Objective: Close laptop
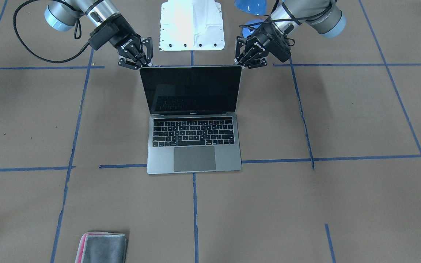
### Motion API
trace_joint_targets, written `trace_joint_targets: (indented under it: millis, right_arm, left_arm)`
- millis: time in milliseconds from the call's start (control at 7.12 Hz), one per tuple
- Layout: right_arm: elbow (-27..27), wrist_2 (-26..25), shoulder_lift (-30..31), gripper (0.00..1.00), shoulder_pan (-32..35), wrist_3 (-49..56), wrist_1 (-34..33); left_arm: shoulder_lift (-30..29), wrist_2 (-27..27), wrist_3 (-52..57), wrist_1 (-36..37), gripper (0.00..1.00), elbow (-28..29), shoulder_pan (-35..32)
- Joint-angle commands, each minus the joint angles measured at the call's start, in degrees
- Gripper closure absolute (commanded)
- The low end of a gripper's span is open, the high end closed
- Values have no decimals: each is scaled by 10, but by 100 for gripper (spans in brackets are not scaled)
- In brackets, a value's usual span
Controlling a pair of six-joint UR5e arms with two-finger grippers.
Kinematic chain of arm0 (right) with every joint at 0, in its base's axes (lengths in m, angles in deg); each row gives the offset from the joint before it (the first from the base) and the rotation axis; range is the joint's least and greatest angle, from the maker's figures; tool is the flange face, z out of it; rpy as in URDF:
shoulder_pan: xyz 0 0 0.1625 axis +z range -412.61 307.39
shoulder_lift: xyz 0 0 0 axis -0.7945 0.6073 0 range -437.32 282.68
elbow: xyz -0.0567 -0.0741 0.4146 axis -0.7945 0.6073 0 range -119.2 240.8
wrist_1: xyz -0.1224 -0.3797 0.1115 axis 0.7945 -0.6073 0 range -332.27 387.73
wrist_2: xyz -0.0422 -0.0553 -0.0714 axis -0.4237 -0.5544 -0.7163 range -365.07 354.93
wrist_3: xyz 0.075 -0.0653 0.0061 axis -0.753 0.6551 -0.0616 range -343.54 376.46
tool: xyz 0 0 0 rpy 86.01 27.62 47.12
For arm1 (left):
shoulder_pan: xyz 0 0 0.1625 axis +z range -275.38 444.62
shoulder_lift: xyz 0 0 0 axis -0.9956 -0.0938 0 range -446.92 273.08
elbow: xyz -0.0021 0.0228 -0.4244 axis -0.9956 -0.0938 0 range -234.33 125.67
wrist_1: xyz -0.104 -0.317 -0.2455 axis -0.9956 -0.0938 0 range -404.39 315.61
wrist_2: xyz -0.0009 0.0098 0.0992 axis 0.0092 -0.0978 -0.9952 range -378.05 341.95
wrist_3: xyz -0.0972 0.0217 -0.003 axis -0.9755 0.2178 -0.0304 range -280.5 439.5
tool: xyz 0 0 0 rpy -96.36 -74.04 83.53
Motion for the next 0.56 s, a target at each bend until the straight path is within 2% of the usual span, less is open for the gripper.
trace_joint_targets:
  millis: [0,421]
  right_arm:
    - [2,2,0,98,13,1,-2]
    - [3,3,-12,98,30,0,-26]
  left_arm:
    - [-30,0,-24,41,100,6,-18]
    - [-46,1,-25,53,100,26,-37]
